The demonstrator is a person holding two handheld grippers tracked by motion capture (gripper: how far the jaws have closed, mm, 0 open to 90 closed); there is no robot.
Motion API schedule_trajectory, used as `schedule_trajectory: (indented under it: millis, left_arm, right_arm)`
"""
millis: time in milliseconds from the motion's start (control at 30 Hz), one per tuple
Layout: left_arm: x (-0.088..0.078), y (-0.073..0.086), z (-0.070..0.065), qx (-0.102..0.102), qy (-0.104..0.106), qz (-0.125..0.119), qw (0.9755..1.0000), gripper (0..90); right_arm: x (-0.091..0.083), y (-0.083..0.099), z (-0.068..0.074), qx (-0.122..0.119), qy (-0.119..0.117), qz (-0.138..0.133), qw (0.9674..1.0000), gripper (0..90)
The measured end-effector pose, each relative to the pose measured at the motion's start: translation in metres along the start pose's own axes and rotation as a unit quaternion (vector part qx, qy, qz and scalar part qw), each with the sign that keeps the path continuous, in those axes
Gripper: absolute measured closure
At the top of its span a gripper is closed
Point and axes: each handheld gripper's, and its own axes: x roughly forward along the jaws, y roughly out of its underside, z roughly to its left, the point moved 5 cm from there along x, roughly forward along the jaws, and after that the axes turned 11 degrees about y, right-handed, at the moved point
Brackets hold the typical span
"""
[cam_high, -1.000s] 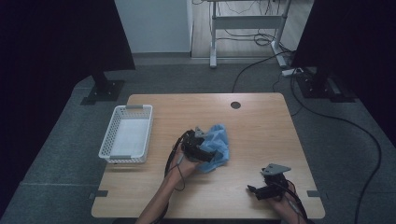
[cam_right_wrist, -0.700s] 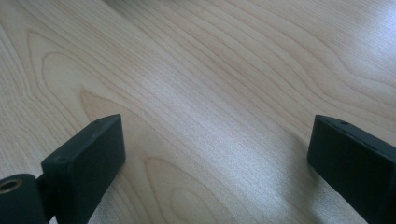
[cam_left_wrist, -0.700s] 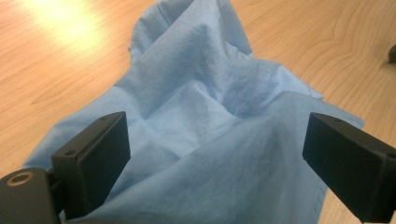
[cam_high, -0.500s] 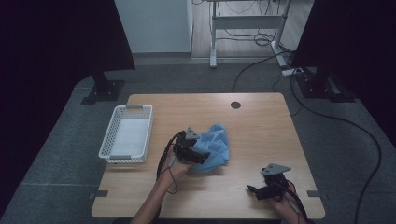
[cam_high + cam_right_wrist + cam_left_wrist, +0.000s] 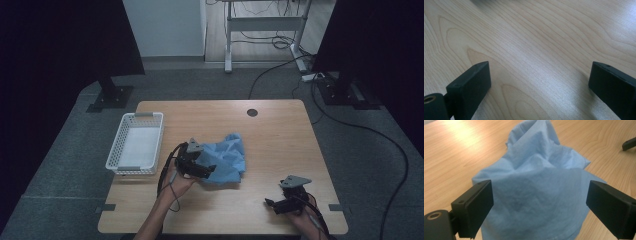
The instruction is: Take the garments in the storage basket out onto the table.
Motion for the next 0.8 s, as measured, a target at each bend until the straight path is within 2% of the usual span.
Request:
schedule_trajectory:
  millis: [400,800]
  left_arm:
    - [-0.017,0.025,0.003,-0.002,0.000,-0.007,1.0000,6.9]
    - [-0.026,0.051,0.003,-0.002,-0.001,-0.020,0.9998,6.8]
  right_arm:
    - [0.000,0.000,0.000,0.000,0.000,0.000,1.0000,4.3]
    - [0.000,0.000,0.000,0.000,0.000,0.000,1.0000,4.3]
